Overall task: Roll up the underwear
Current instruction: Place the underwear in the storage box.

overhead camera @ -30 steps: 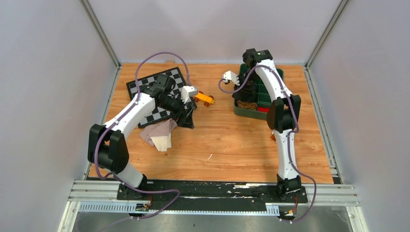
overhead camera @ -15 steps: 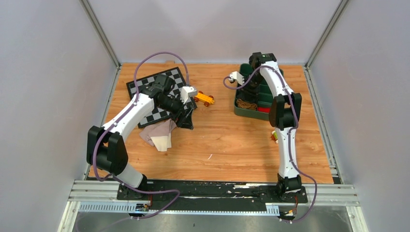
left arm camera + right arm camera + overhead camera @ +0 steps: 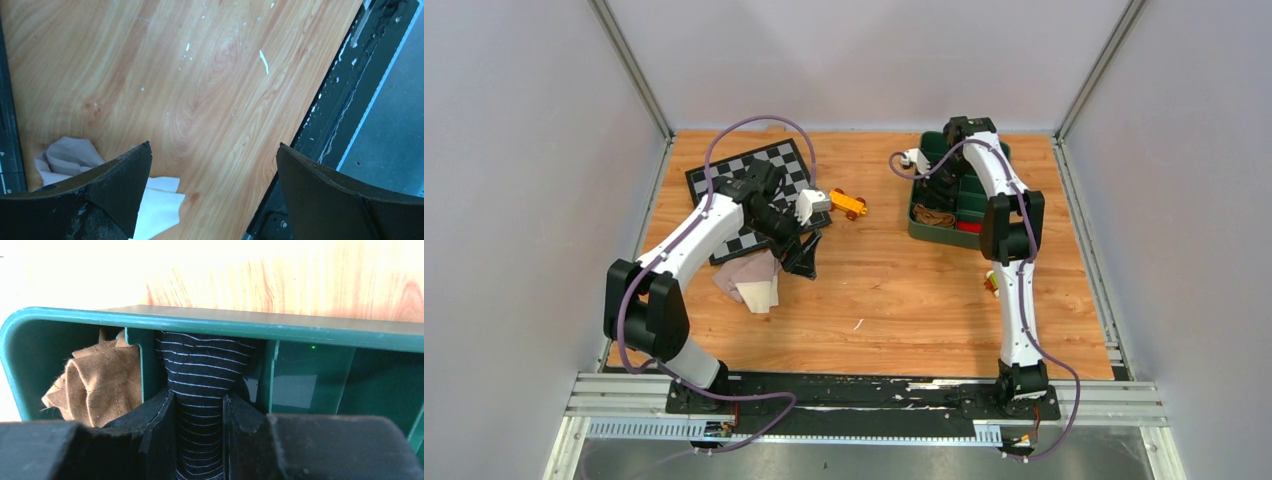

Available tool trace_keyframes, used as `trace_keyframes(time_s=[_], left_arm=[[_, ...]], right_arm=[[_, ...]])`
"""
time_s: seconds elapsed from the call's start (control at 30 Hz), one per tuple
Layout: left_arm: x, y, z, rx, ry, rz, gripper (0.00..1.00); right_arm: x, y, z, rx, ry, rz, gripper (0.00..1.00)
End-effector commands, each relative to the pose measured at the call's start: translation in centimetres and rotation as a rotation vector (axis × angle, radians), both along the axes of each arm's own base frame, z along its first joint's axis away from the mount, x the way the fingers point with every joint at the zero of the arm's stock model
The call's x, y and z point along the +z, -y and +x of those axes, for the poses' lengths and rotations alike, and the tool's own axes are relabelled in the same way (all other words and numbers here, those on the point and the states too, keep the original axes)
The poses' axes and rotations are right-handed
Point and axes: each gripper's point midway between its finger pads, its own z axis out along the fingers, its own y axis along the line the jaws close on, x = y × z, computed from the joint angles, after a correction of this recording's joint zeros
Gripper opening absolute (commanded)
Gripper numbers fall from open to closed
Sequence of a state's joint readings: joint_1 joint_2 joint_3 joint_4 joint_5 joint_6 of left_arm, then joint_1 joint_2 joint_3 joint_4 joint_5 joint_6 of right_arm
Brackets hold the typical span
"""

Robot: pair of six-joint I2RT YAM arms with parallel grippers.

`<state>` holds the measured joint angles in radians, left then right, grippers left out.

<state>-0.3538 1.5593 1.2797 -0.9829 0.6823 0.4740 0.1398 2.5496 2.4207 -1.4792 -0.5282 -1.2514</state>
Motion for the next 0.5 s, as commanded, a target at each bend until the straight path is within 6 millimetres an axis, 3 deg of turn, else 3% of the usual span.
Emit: trace_keyframes(time_s=[0.0, 0.1, 0.37, 0.47], left_arm=[[-0.1, -0.8, -0.8, -0.045, -0.011, 0.039, 1.0], [-0.1, -0.7, -1.0, -0.053, -0.009, 0.03, 1.0], [0.8, 0.1, -1.1, -0.06, 0.012, -0.033, 1.0], [1.2, 0.4, -1.1, -0.063, 0.018, -0.051, 1.0]], right_arm=[[-5.1, 0.3, -0.2, -0.022, -0.076, 0.015, 0.03], [-3.8, 0.4, 0.1, -0.046, -0.059, 0.036, 0.13], [3.5, 0.5, 1.8, -0.123, 0.085, 0.063, 0.44], [5.0, 1.0, 2.1, -0.143, 0.125, 0.041, 0.52]])
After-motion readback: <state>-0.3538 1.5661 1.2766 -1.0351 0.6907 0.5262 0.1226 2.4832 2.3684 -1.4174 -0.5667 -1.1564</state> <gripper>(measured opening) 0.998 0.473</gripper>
